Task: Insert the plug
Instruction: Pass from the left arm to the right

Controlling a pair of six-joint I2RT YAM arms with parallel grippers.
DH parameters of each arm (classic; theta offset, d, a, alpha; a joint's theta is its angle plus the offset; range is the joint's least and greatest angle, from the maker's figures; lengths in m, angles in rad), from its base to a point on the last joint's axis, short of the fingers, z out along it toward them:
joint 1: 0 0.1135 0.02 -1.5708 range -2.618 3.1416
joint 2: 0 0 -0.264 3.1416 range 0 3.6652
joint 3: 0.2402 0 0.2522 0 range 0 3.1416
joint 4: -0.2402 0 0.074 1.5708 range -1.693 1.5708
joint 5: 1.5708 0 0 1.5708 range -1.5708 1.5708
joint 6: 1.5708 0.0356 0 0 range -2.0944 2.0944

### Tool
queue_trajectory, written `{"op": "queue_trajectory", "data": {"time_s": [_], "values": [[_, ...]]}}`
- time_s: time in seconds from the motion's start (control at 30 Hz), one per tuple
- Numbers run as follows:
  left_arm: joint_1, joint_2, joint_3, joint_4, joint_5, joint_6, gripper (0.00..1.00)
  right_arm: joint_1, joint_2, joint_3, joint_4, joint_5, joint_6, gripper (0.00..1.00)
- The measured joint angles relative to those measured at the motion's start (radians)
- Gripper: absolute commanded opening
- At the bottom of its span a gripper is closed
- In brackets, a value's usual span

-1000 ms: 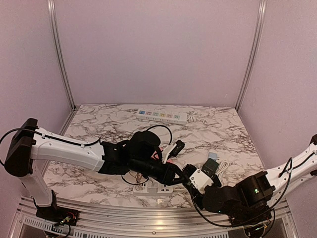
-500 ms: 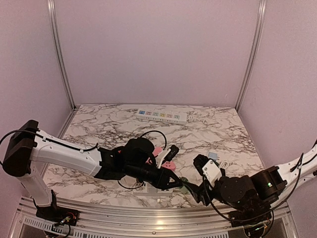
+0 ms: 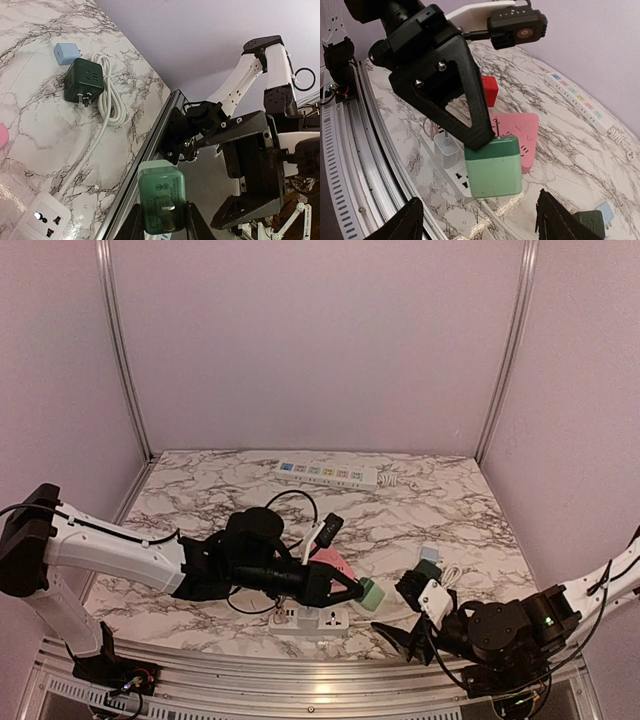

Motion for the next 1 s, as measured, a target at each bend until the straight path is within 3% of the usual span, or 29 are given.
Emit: {"op": "queue_trajectory", "data": {"time_s": [0.3, 0.57, 0.77, 1.0], "values": [[0.043, -0.021, -0.071, 0.099, 0.045, -0.075, 0.0, 0.11, 0.255, 0.042, 0.046, 0.152, -0.153, 0.72], [0.076, -0.022, -0.128, 0.203, 0.11, -0.152, 0.0, 0.137, 0.483, 0.201, -0.032, 0.394, -0.185, 0.79], [0.09, -0.022, -0.174, 0.296, 0.154, -0.219, 0.0, 0.137, 0.501, 0.211, -0.04, 0.473, -0.264, 0.79], [0.097, -0.022, -0.193, 0.38, 0.208, -0.293, 0.0, 0.137, 0.436, 0.143, 0.073, 0.476, -0.455, 0.78]]}}
